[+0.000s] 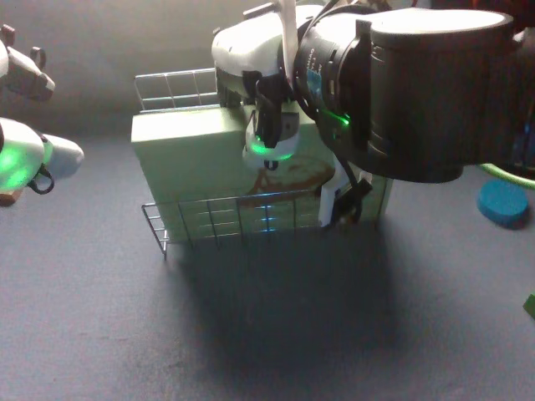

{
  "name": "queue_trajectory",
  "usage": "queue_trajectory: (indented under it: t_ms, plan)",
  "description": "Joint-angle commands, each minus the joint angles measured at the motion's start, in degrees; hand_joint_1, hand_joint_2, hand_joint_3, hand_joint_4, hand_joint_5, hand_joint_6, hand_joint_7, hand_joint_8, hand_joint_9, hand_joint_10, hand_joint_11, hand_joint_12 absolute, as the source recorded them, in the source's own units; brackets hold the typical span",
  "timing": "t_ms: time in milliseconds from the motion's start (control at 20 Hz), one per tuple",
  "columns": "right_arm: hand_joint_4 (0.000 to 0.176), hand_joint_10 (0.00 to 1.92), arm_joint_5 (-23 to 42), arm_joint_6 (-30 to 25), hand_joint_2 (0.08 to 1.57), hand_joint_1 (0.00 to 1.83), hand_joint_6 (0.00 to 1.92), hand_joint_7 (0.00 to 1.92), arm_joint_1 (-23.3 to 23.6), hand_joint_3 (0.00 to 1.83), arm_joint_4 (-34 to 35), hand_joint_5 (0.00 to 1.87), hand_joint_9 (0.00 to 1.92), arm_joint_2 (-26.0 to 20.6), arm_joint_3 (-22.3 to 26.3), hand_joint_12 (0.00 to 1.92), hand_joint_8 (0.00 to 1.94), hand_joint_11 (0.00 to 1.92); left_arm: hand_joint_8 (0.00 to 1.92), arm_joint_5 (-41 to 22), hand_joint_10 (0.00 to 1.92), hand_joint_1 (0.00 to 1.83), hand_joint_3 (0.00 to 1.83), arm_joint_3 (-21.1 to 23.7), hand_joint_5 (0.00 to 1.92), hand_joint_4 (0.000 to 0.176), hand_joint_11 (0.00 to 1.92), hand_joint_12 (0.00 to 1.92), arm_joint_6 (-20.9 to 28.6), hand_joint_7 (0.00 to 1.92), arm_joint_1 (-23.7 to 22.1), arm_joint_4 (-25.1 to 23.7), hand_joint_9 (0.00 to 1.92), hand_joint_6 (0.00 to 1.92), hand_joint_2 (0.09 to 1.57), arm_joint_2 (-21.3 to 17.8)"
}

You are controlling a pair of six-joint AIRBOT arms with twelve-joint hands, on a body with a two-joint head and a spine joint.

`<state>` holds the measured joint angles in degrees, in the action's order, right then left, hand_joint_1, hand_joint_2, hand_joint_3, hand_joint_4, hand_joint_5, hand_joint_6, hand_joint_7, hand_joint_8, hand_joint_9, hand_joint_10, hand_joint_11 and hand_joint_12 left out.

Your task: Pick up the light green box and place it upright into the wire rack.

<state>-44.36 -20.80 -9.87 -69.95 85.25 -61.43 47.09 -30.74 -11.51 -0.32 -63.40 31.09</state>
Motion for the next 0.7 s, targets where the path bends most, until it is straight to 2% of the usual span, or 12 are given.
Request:
queue_trajectory:
  t_ms: [0, 350, 400, 650]
  plan:
    - [0.000, 1.22, 1.4, -0.2, 1.14, 1.22, 0.91, 0.94, 0.2, 0.00, -4.3, 0.95, 0.80, 0.1, -0.2, 1.56, 1.23, 0.71, 0.00, -1.5, 0.00, 0.15, 0.00, 0.1, 0.40, 0.037, 0.00, 0.70, 0.0, 0.34, -0.4, -4.6, 0.31, 0.00, 1.23, -0.1]
    - [0.000, 1.23, 1.8, -0.4, 1.14, 1.22, 0.92, 0.91, -0.5, 0.00, -4.4, 0.95, 0.78, 0.5, -0.6, 1.57, 1.25, 0.67, 0.00, -2.0, 0.00, 0.15, 0.00, 0.2, 0.37, 0.038, 0.00, 0.68, 0.4, 0.32, -0.3, -4.6, 0.29, 0.00, 1.23, -0.1]
    - [0.000, 1.41, 1.8, -0.4, 1.16, 1.33, 0.95, 0.88, -0.5, 0.00, -4.4, 0.91, 0.78, 0.5, -0.6, 1.58, 1.21, 0.67, 0.00, -2.0, 0.00, 0.15, 0.00, 0.3, 0.37, 0.038, 0.00, 0.68, 0.4, 0.32, -0.3, -4.6, 0.28, 0.00, 1.23, -0.1]
    - [0.000, 1.46, 2.1, -0.3, 1.17, 1.36, 0.98, 0.86, -0.5, 0.00, -4.5, 0.88, 0.77, 0.5, -0.5, 1.59, 1.22, 0.67, 0.00, -2.0, 0.00, 0.15, 0.00, 0.7, 0.37, 0.038, 0.00, 0.69, 1.1, 0.31, 0.6, -4.6, 0.28, 0.00, 1.23, 0.4]
